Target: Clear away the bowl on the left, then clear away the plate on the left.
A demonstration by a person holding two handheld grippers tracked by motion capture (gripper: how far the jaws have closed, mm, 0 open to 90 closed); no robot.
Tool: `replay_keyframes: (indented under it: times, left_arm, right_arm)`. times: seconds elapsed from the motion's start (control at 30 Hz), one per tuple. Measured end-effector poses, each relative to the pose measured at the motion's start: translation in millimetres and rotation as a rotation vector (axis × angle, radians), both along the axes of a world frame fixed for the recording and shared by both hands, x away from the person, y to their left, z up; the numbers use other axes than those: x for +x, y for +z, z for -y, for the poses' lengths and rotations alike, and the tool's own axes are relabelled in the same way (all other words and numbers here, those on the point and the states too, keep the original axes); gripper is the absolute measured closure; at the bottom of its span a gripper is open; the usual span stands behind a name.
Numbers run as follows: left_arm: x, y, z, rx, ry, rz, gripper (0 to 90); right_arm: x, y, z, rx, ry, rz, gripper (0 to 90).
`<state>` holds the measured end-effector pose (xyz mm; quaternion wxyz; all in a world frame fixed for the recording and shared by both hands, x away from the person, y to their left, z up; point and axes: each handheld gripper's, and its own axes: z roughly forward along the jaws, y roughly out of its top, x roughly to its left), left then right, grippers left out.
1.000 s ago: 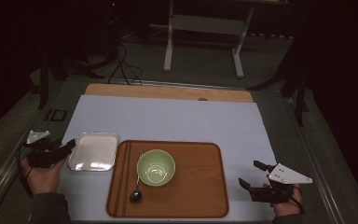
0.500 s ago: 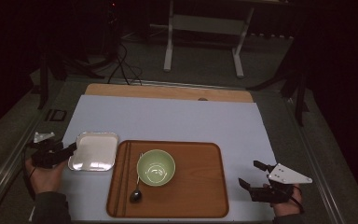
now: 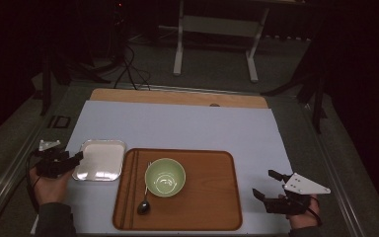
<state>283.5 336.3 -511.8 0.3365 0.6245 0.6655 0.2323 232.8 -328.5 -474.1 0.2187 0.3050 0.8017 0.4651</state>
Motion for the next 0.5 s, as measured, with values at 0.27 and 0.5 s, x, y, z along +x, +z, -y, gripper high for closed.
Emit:
replay_keyframes:
  times: [0.27,0.5]
  left_arm:
    - [0.8,-2.4,-0.6,0.006,-0.004,-0.01,46.6]
    - [2.6,-10.1,-2.8,-0.01,-0.001,-0.039,47.0]
  right_arm:
    - [0.3,0.2,-0.4,-0.003,0.0,0.0,14.7]
    - [0.2,0.2,-0.4,-0.004,0.001,-0.001,14.7]
